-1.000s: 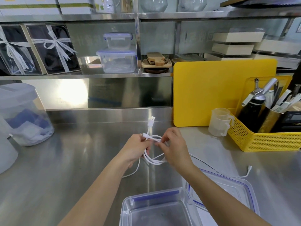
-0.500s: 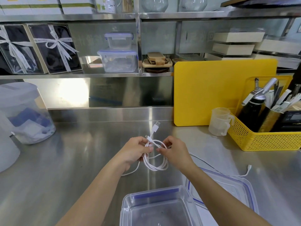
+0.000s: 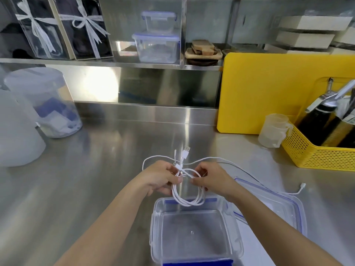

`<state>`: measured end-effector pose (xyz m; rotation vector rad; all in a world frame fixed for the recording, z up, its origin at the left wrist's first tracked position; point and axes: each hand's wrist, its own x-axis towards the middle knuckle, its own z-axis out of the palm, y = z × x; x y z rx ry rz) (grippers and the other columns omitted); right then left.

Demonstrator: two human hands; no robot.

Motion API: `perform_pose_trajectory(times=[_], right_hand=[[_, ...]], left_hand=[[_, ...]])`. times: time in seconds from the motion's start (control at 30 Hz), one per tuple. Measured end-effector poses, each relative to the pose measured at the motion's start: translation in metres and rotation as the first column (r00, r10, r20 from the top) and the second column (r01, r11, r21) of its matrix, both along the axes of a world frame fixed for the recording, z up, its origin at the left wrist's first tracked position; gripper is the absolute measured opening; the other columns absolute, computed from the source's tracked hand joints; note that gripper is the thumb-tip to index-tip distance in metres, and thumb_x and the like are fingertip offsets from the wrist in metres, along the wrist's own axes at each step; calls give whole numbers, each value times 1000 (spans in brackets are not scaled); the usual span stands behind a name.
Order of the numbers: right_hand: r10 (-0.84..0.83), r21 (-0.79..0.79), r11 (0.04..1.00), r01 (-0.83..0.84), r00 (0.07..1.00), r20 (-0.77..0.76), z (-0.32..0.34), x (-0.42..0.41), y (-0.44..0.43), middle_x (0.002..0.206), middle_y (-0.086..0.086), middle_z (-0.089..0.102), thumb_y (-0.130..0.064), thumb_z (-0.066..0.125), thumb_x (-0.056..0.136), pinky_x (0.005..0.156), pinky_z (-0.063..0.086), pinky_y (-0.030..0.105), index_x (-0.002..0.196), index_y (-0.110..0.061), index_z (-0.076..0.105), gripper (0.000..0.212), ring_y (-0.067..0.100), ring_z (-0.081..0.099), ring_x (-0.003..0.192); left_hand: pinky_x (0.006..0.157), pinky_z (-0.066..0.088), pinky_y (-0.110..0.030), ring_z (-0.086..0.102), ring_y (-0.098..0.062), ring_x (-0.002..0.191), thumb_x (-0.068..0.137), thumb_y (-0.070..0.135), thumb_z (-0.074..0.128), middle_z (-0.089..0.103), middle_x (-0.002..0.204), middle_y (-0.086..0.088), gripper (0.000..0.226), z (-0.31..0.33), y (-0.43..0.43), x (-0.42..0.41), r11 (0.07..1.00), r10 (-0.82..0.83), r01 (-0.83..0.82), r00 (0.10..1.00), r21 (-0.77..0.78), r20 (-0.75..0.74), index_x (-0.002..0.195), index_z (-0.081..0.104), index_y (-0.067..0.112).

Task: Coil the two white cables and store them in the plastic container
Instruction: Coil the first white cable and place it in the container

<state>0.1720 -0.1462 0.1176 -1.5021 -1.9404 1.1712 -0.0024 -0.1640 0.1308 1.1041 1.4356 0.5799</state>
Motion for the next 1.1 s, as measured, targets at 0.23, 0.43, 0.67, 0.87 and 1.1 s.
perform_pose_trajectory(times=[0.23, 0.43, 0.67, 0.87, 1.1], right_hand=[[115, -206, 971, -121, 992, -41, -6, 1, -23, 70, 4, 58, -7, 67, 80, 55, 51, 25, 81, -8, 58, 9, 15, 56, 60], [172, -306, 940, -149, 984, 50, -26, 0, -37, 82, 8, 60, -9, 64, 83, 56, 54, 19, 90, -6, 57, 11, 14, 60, 65], [195, -344, 931, -124, 964, 182, -46, 5, -42, 77, 3, 62, -10, 62, 85, 60, 56, 20, 83, -14, 55, 9, 13, 63, 64], [158, -270, 961, -65, 928, 338, -64, 2, -42, 94, 14, 66, -8, 56, 88, 78, 57, 33, 96, -8, 59, 9, 24, 66, 81], [186, -179, 976, -121, 893, 410, -72, 1, -47, 82, 8, 57, -11, 53, 88, 70, 41, 27, 84, -10, 55, 6, 19, 51, 75]], left_hand=[[65, 54, -33, 57, -20, 62, 78, 0, 67, 55, 66, -5, 13, -25, -22, -2, 992, -64, 89, 964, 88, -256, 75, 58, 9], [64, 41, -31, 51, -24, 72, 75, 19, 67, 53, 72, -1, 17, -47, -40, 7, 959, -144, 261, 779, 108, -610, 76, 51, 14], [70, 39, -33, 56, -30, 94, 88, 23, 51, 63, 103, -9, 8, -61, -54, 19, 908, -215, 411, 617, 76, -757, 87, 52, 15], [79, 45, -39, 55, -33, 108, 90, 13, 41, 59, 118, -13, 29, -74, -55, 31, 876, -253, 481, 433, -15, -865, 118, 47, 8], [74, 39, -33, 56, -32, 109, 93, 18, 42, 60, 120, -12, 32, -85, -53, 38, 880, -261, 468, 343, -76, -902, 123, 43, 7]])
